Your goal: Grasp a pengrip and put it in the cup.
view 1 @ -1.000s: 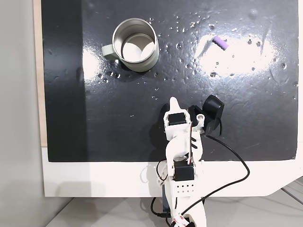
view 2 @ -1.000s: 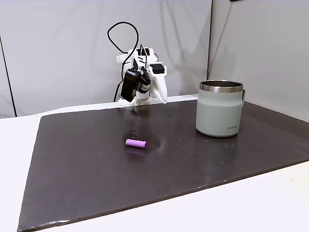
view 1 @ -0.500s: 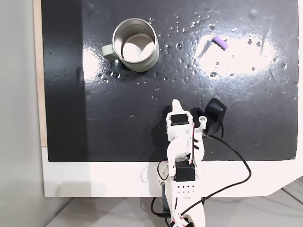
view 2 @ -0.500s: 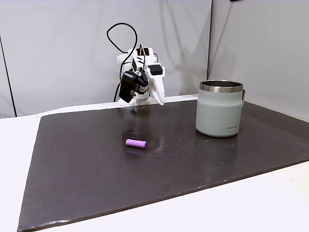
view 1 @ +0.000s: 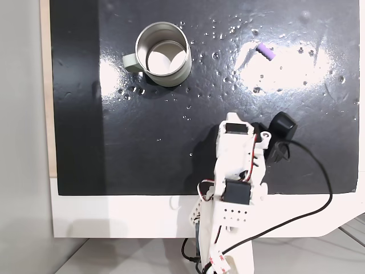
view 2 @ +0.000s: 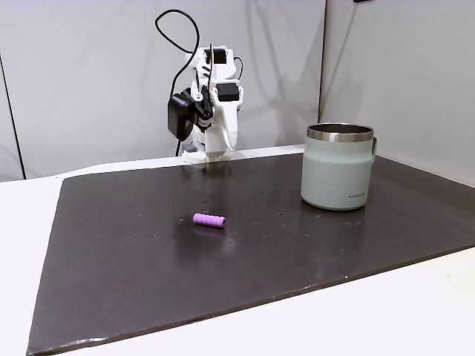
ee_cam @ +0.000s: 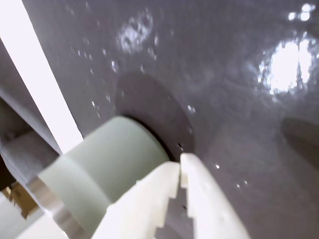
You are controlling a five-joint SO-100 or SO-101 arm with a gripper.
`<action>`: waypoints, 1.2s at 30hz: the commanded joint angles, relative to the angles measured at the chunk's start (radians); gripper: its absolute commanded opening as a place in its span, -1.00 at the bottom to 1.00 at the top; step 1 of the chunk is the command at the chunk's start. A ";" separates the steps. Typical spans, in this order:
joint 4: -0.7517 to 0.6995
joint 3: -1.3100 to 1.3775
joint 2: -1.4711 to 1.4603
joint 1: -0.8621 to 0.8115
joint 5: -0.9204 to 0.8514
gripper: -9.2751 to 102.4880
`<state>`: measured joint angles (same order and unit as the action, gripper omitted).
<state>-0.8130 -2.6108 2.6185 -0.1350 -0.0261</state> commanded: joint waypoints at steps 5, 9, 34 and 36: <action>0.018 0.430 -0.601 -0.186 0.063 -0.84; -0.032 0.667 -0.871 -0.244 0.106 -0.84; -0.462 1.488 -1.396 -0.298 0.187 -0.84; -0.489 1.555 -1.443 -0.296 0.189 -0.84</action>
<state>-1.2640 -1.1919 1.1950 -0.4218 0.1672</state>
